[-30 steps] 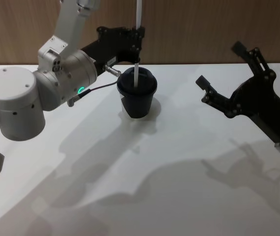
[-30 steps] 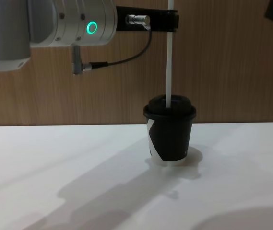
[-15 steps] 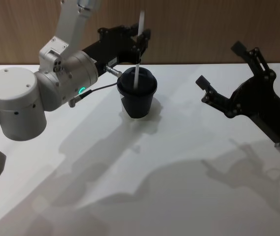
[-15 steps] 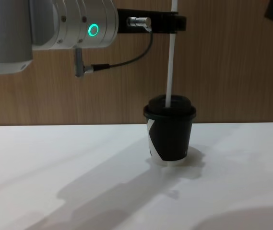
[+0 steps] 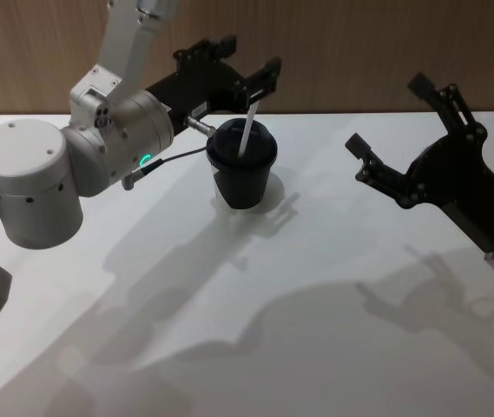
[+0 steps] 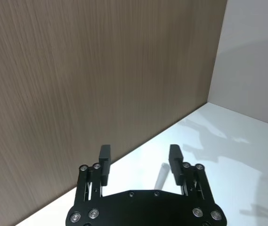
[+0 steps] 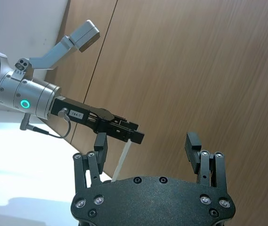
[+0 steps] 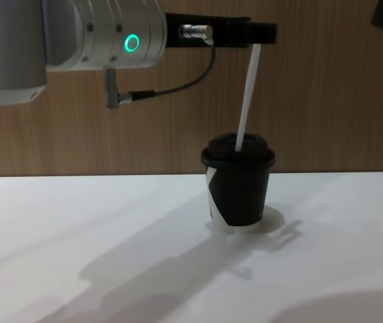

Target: Pick up the straw with one hand, pass it to the other hand, and insert it into the cup.

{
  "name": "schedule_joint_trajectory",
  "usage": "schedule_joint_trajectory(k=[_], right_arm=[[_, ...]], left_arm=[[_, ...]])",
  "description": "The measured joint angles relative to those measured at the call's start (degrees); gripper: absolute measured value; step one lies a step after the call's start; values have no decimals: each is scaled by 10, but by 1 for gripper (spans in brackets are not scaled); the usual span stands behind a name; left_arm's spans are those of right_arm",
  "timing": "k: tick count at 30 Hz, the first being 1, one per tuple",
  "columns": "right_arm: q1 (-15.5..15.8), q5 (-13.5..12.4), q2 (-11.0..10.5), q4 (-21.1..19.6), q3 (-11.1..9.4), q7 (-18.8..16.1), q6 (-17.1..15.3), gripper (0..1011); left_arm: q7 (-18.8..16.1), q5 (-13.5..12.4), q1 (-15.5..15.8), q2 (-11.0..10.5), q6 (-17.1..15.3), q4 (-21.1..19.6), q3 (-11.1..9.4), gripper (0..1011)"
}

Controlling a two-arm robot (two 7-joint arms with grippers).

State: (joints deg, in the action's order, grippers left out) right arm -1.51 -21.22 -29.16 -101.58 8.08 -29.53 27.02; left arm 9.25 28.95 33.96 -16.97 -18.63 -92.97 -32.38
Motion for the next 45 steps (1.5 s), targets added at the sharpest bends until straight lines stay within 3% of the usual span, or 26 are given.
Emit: schedule_joint_trajectory(k=[10, 18, 25, 33, 45], right_arm=[[0, -4, 1, -4, -1, 1, -15, 1001], [-1, -18, 5, -16, -2, 12, -62, 1001], [-10, -40, 13, -28, 0, 33, -130, 1001], [-26, -65, 28, -35, 9, 61, -199, 1001], [-41, -86, 41, -39, 17, 81, -243, 1001]], left_arm=[[11, 1, -4, -1, 7, 0, 1, 1000], [48, 12, -15, -10, 31, -1, 3, 1003], [82, 23, -35, -21, 52, -6, 5, 1003], [99, 29, -52, -29, 60, -13, 10, 1003], [104, 32, -71, -35, 61, -22, 18, 1003]])
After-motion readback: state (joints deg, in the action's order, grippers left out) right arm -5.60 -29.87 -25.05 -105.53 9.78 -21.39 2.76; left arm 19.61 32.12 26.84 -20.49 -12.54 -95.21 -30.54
